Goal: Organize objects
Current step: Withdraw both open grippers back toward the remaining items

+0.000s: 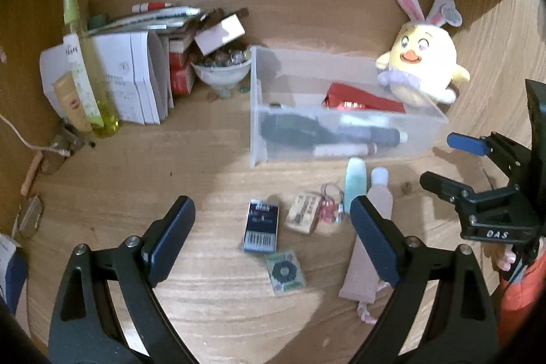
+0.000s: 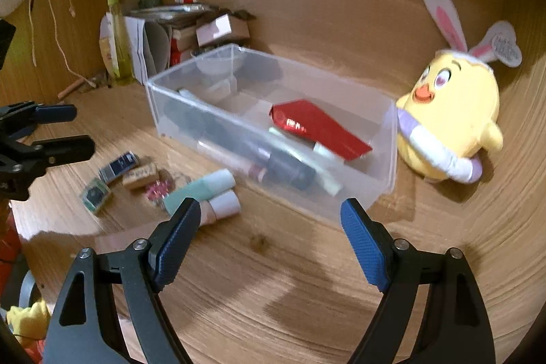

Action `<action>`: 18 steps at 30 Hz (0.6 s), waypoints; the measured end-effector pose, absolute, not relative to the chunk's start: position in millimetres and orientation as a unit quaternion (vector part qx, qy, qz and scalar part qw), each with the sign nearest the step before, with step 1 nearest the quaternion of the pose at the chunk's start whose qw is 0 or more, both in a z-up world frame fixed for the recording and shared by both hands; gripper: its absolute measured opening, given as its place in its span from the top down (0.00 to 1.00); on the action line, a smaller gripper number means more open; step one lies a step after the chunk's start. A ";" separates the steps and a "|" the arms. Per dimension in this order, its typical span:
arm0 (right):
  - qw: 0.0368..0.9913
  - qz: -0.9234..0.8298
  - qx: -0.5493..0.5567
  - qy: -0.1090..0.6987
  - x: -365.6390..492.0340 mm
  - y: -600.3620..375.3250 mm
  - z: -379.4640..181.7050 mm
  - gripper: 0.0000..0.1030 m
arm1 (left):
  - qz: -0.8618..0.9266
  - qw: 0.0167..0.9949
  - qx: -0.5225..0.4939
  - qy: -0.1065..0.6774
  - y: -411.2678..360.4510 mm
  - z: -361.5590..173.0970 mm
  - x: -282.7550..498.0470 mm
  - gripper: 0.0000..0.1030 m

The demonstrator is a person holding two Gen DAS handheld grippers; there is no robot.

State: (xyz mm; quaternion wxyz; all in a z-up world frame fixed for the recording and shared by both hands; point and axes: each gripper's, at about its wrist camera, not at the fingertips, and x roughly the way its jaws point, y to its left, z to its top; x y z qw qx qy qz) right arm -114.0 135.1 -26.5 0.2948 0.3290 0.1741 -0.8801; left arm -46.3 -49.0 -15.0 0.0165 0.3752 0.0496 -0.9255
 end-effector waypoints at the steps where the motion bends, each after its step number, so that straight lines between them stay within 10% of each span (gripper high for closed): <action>1: 0.294 -0.879 0.332 0.175 -114.5 135.3 -29.5 0.20 | -0.924 0.016 0.378 0.050 -48.8 -17.6 -45.3 0.10; 13: 0.303 -0.866 0.359 0.170 -119.3 131.7 -50.3 0.25 | -0.905 0.008 0.421 0.063 -46.0 -52.6 -33.9 0.10; 18: 0.305 -0.860 0.371 0.172 -121.8 129.4 -55.3 0.31 | -0.893 -0.001 0.443 0.081 -47.2 -63.8 -37.4 0.27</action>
